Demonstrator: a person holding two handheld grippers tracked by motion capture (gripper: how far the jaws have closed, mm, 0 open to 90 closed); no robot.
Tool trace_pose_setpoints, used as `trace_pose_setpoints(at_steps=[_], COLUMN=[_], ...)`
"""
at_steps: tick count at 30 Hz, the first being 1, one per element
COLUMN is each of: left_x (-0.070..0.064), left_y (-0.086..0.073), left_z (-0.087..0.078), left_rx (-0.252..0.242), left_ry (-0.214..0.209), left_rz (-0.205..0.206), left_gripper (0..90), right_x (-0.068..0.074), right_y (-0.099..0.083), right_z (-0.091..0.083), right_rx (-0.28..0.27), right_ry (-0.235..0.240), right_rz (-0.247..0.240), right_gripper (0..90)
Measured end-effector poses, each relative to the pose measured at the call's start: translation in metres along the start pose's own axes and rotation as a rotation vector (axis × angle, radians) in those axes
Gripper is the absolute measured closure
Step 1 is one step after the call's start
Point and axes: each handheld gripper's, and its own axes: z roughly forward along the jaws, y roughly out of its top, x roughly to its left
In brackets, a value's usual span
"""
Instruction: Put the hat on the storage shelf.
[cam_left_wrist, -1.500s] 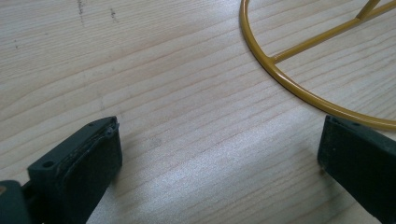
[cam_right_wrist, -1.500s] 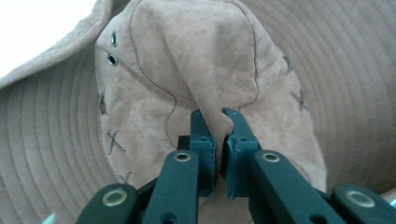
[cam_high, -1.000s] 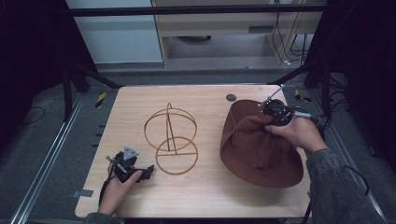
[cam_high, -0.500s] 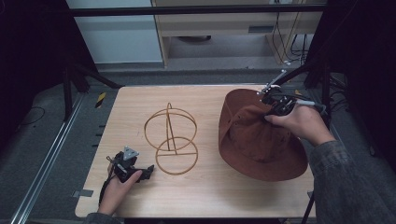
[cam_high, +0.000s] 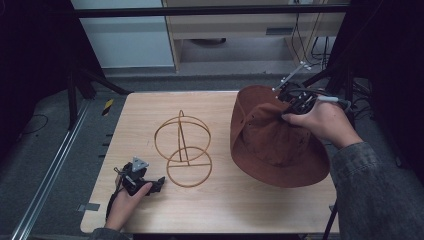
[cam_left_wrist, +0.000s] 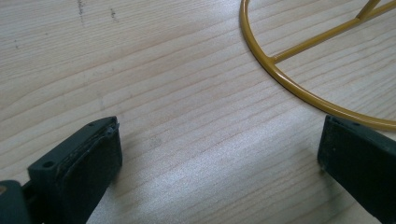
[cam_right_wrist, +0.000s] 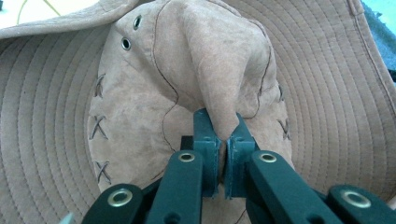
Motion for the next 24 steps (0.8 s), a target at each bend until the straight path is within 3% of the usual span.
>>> trace_pose_setpoints(at_steps=[13, 24], left_x=[0.000, -0.001], left_y=[0.000, 0.000], left_z=[0.000, 0.000], left_rx=[0.000, 0.000], left_ry=[0.000, -0.003], left_rz=[0.001, 0.001], left_gripper=[0.0, 0.0], right_x=[0.007, 0.024], right_y=[0.020, 0.053], right_z=[-0.021, -0.047], right_rx=[-0.022, -0.064], right_ry=[-0.016, -0.022], right_rz=[-0.033, -0.084], right_gripper=[86.2, 86.2])
